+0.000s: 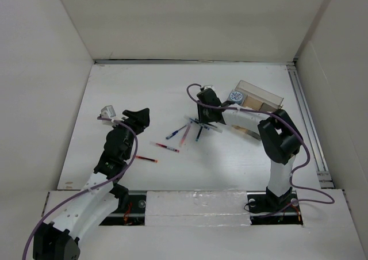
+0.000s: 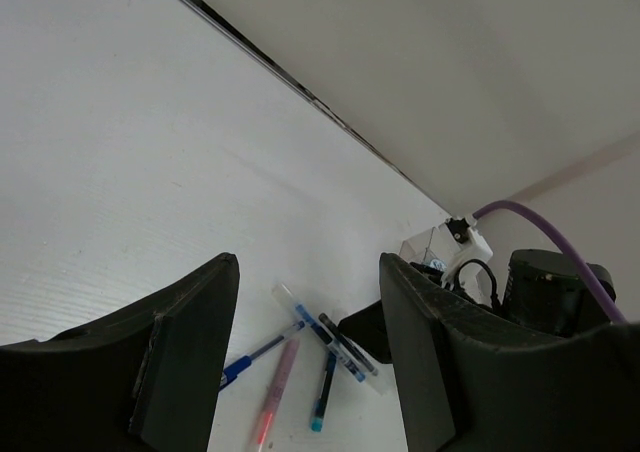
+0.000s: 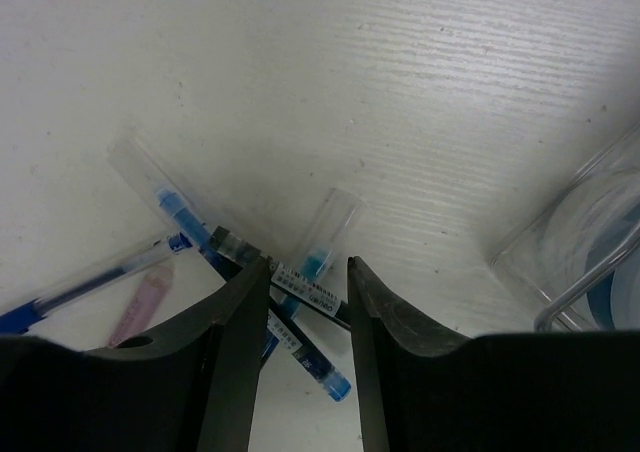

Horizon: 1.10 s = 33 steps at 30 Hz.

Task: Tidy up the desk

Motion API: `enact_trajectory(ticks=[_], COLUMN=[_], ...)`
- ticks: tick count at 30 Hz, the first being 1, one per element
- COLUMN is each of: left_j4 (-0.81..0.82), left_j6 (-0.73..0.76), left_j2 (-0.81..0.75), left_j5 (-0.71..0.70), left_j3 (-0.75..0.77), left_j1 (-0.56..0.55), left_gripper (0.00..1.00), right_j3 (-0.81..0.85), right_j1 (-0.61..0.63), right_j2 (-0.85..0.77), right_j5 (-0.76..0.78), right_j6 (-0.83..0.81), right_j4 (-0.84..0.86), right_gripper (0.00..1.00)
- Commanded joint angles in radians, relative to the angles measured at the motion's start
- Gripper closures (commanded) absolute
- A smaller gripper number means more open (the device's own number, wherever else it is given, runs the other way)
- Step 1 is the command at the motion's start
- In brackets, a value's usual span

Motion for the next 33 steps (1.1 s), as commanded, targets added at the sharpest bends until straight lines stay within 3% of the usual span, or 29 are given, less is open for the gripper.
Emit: enact_trajectory(ticks=[1, 17, 22, 24, 25, 33], left_j4=[0.046, 0.053, 0.056, 0.057, 0.055, 0.063], left_j6=[0.014, 0.014, 0.015, 0.014, 0.012, 0.014], left_j2=[-0.001, 0.006, 0.005, 0.009, 0.012, 0.002], left_j5=[0.009, 0.009, 0.013, 0.015, 0.025, 0.024], left_j3=[0.022, 0.019, 0.016, 0.019, 0.022, 0.017], left_j1=[-0.003, -0.003, -0.003, -0.003, -0.003, -0.003], left_gripper=[0.46, 0.46, 0.46, 0.46, 0.46, 0.46], right_j3=[0.029, -0.042, -0.045, -0.045, -0.046, -0.052], right_j1=[0.002, -0.016, -0.025, -0.025, -0.025, -0.025], right_j2=[0.013, -0.027, -0.039, -0.055, -0.067, -0.154], right_j5=[0.004, -0.059, -0.045, -0.038, -0.024, -0.001], right_j6=[0.010, 0.047, 0.059, 0.059, 0.061, 0.067], right_j4=[-0.031, -0.031, -0.023, -0.025, -0.022, -0.025], right_gripper=[0.57, 0.58, 0.80, 0.84, 0.91, 0.97])
